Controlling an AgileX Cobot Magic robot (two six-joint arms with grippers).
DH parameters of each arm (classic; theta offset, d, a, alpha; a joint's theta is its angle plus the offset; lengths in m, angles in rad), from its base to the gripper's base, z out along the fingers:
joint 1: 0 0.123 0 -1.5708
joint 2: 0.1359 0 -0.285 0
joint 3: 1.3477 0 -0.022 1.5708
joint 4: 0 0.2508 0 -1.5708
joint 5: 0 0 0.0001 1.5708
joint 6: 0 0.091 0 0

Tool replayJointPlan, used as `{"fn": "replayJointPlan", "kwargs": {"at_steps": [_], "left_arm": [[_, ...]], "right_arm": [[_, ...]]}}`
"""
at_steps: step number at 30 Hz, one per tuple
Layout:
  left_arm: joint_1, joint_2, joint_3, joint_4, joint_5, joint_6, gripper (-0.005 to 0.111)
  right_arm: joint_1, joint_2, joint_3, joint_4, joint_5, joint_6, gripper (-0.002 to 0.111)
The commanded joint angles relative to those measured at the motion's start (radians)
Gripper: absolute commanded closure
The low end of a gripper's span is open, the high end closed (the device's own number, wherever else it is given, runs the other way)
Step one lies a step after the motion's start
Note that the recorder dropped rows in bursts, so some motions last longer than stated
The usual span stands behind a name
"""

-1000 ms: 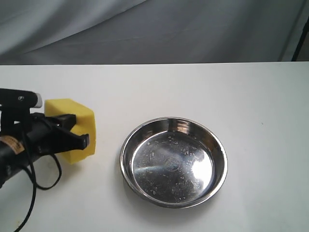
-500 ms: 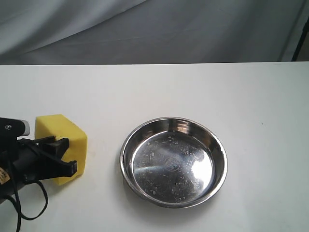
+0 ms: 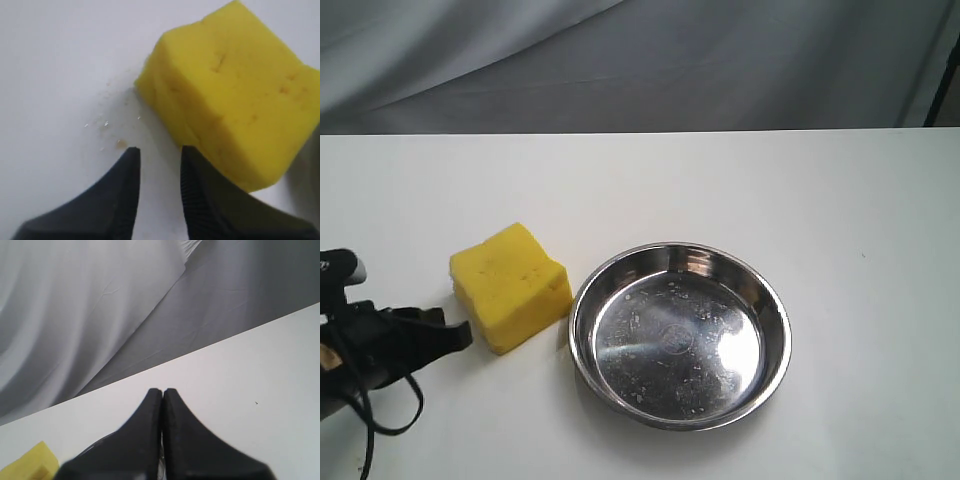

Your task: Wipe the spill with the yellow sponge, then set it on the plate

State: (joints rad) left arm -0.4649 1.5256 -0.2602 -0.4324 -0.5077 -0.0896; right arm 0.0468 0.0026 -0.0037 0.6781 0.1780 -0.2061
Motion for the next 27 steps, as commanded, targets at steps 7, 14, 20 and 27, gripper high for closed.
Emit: {"fn": "replayJointPlan", "kwargs": {"at_steps": [7,14,20,27], "left_arm": [[0.107,0.085,-0.700,0.063,0.885,-0.003,0.107],[0.162,0.312,-1.064,0.356,1.500,-0.230,0.107],[0.092,0.429,-1.141,0.441,1.603,0.011,0.093],[0.046,0.514,-1.141,0.486,1.524,-0.112,0.061]], "right_arm": [[0.003,-0.003,0.004,0.001,-0.004,-0.002,0.108],[0.003,-0.003,0.004,0.001,-0.004,-0.002,0.108],[0.003,-0.003,0.004,0.001,-0.004,-0.002,0.108],[0.003,-0.003,0.004,0.001,-0.004,-0.002,0.108]]}}
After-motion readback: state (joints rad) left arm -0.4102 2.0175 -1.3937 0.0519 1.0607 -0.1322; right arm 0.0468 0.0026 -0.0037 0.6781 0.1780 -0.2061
